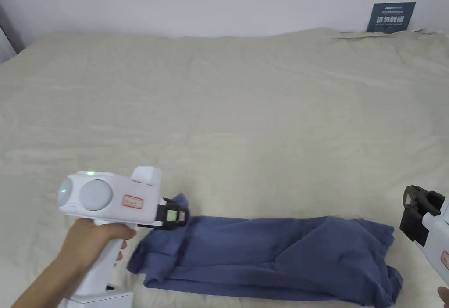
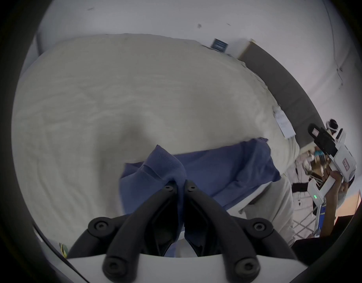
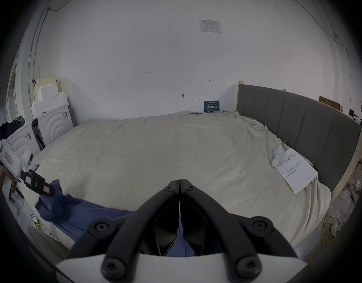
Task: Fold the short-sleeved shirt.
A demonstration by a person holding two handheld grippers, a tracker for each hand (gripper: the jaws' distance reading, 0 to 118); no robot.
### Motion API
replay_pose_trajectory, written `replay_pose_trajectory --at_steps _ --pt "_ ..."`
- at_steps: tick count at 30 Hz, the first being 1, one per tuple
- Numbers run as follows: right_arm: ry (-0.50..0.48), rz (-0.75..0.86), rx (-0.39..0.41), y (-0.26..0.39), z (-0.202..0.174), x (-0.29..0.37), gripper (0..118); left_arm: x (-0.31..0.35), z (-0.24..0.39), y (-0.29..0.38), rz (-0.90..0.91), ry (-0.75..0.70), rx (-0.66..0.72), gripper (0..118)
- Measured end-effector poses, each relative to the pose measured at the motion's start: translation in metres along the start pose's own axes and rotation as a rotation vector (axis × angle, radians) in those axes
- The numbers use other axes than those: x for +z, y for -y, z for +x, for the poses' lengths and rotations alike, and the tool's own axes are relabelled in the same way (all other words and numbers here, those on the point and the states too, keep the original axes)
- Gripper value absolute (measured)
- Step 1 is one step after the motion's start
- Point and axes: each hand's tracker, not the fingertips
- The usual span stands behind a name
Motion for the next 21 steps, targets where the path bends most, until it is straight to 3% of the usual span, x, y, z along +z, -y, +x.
replay_pose_trajectory --at_steps 11,17,20,21 --pt "0.032 0.000 -0.026 0.008 0.020 0.015 0 -0.105 0.058 -0.007 -0.092 0.069 0.044 3" --pt "0.044 -0.008 -0.033 0.011 0.024 0.019 0 -0.127 0.058 -0.001 -0.113 0.013 0.094 4" --pt "0.047 -0.011 -0.038 0.011 0.024 0.020 0 -0.122 0.061 0.000 -0.095 0.007 0.099 24" --pt "0.047 -0.011 -0.038 0.011 0.024 0.020 0 -0.120 0.061 -0.001 -0.091 0.015 0.108 44"
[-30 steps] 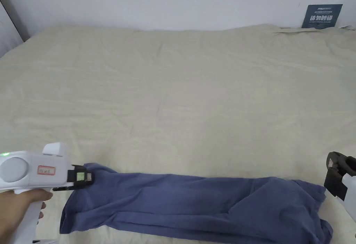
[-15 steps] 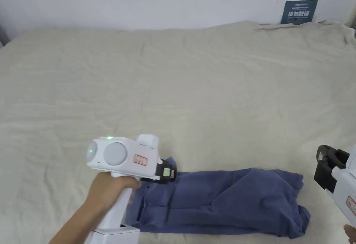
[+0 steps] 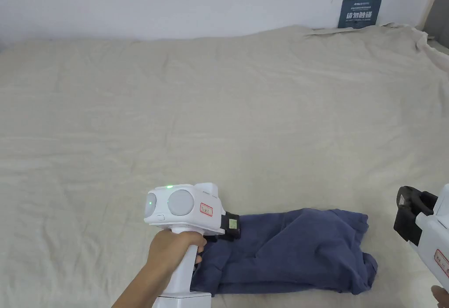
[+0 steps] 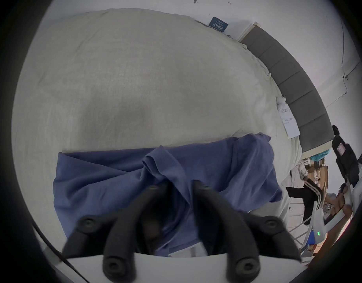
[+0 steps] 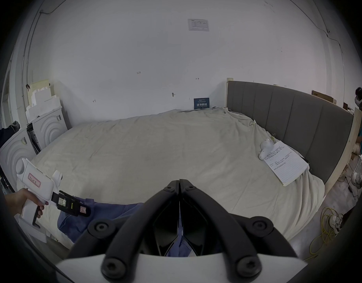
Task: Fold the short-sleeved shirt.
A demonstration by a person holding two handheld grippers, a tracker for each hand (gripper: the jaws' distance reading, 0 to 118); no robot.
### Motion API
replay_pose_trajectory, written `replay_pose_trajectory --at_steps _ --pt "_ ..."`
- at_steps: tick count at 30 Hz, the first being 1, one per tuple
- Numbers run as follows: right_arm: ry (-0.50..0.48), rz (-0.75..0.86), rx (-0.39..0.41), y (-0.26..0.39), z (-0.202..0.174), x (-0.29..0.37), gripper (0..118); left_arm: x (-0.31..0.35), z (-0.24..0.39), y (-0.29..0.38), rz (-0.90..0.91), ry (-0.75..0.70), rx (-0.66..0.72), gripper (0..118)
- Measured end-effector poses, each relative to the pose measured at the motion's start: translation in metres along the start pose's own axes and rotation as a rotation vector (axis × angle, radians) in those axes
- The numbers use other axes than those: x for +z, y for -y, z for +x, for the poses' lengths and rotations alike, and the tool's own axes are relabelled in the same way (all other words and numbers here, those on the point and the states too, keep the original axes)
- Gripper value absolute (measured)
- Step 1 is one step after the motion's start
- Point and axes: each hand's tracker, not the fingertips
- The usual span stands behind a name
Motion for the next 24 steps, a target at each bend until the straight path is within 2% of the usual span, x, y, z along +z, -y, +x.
replay_pose_trajectory --at_steps 3,4,6,9,16,20,21,23,24 --pt "-0.004 0.001 -0.003 -0.001 -0.003 0.001 0 0.008 0.004 0.000 0.020 0.057 0.033 91" --pt "-0.006 0.003 -0.002 -0.002 -0.005 0.001 0 0.011 0.005 0.000 0.028 0.081 0.034 100" --pt "-0.008 0.006 0.001 -0.003 -0.007 0.002 0 0.019 0.007 0.002 0.048 0.122 0.034 109" --pt "-0.012 0.009 0.001 -0.005 -0.010 0.003 0 0.034 0.005 0.005 0.109 0.131 0.029 109" --pt "-0.021 0.012 0.014 -0.007 -0.011 0.001 0 0.076 -0.017 0.019 0.242 -0.059 -0.066 108" --pt "-0.026 0.013 0.018 -0.007 -0.013 0.000 0 0.094 -0.036 0.035 0.379 -0.155 -0.050 103" --pt "-0.027 0.013 0.020 -0.007 -0.013 0.000 0 0.096 -0.040 0.039 0.393 -0.171 -0.058 95" --pt "-0.030 0.013 0.022 -0.007 -0.015 0.000 0 0.098 -0.049 0.048 0.432 -0.206 -0.066 69" --pt "-0.032 0.013 0.023 -0.007 -0.015 0.000 0 0.098 -0.053 0.052 0.439 -0.211 -0.059 45"
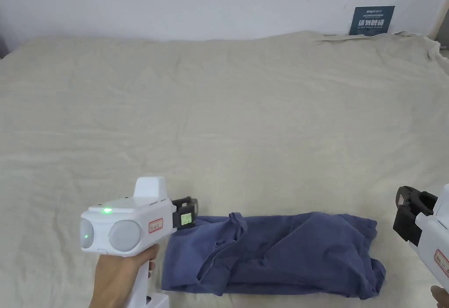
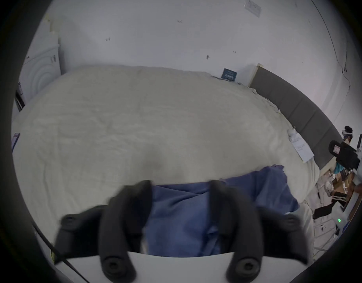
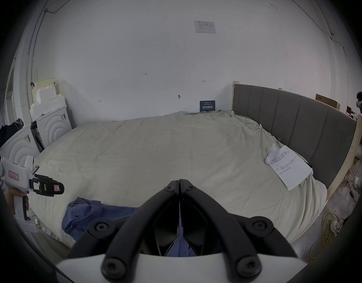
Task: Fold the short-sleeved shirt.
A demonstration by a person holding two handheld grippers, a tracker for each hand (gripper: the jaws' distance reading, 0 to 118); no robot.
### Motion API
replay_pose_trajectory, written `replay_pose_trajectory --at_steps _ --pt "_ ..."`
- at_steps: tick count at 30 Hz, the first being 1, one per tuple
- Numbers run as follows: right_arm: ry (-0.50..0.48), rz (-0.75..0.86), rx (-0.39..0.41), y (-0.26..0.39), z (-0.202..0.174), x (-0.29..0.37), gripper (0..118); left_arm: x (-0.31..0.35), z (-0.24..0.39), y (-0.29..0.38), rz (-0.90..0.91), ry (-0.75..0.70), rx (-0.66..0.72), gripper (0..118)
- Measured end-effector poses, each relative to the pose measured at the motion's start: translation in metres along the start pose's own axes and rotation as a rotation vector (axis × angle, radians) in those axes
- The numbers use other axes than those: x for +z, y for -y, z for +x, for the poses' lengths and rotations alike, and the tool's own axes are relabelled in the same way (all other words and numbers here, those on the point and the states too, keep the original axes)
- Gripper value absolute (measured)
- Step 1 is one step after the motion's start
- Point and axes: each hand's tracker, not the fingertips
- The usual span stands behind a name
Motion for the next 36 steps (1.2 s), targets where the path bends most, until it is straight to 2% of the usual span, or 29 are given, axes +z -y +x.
replay_pose_trajectory --at_steps 1,2,3,12,21,31,36 --pt "-0.002 0.001 0.000 0.000 -0.001 0.000 0 -0.001 -0.006 0.004 -0.002 0.008 0.008 24" --pt "-0.003 0.000 0.001 0.000 -0.001 0.000 0 -0.002 -0.011 0.009 0.002 0.025 0.029 9" --pt "-0.005 0.001 0.002 0.000 -0.002 0.000 0 -0.003 -0.017 0.013 -0.010 0.056 0.069 0" --pt "-0.007 -0.005 0.008 0.000 -0.001 -0.001 0 -0.031 -0.019 0.065 -0.146 0.074 0.108 0" --pt "0.006 -0.018 -0.003 0.005 0.008 0.000 0 -0.058 0.033 0.079 -0.200 0.105 0.031 0" --pt "0.028 -0.022 -0.019 0.006 0.018 0.002 0 -0.073 0.098 0.086 -0.229 0.232 -0.012 0" --pt "0.039 -0.016 -0.021 0.005 0.022 0.006 0 -0.073 0.100 0.084 -0.232 0.227 -0.017 0"
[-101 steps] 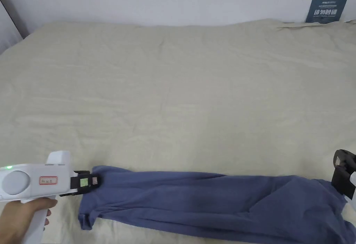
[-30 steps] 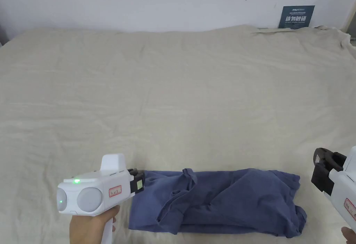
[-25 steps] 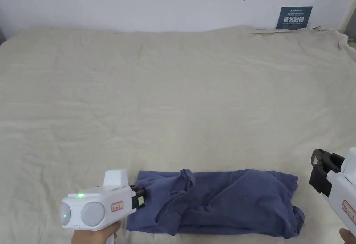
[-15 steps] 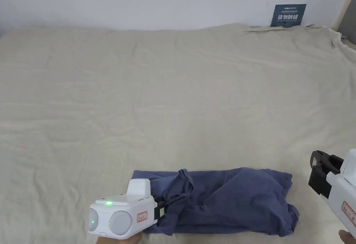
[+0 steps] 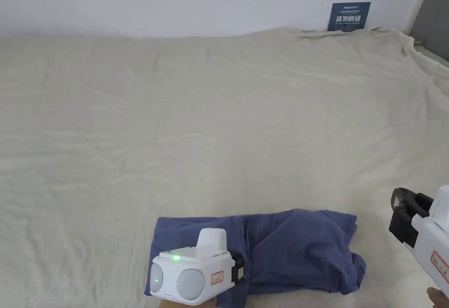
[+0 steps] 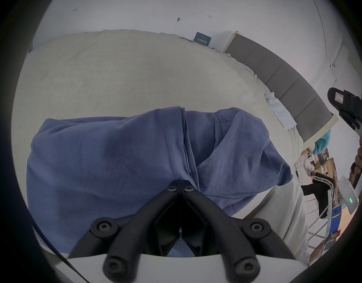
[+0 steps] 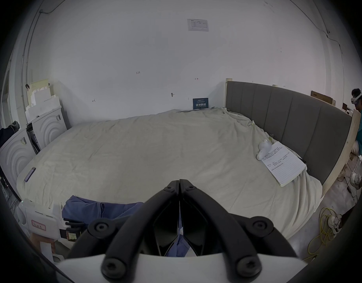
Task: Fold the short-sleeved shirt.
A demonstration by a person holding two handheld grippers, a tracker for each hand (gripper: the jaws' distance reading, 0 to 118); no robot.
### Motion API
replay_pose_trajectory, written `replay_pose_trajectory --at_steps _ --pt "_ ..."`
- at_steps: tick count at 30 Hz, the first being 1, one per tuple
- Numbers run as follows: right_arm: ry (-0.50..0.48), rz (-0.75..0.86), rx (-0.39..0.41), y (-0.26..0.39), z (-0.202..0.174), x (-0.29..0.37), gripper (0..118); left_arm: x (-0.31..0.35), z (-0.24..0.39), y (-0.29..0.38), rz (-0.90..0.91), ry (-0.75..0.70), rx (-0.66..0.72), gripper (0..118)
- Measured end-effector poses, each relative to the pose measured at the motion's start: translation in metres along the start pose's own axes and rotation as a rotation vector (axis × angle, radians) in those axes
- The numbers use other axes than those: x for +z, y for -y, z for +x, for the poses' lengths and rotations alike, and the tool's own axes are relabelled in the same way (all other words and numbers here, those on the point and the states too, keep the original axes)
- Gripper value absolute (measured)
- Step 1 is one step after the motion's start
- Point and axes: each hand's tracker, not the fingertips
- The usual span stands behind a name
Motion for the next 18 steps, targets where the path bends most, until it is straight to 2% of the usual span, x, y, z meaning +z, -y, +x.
replay_pose_trajectory --at_steps 8,16,17,18 --pt "-0.002 0.004 0.008 -0.004 -0.006 0.003 0 0.058 -0.027 -0.028 0.108 0.091 0.075 0" --pt "-0.028 0.018 0.021 -0.010 -0.018 0.002 0 0.105 -0.099 -0.052 0.116 0.040 0.111 0" --pt "-0.029 0.019 0.021 -0.010 -0.019 0.001 0 0.106 -0.108 -0.052 0.114 0.038 0.123 4" --pt "-0.031 0.019 0.021 -0.010 -0.021 0.001 0 0.107 -0.118 -0.053 0.094 0.053 0.149 14"
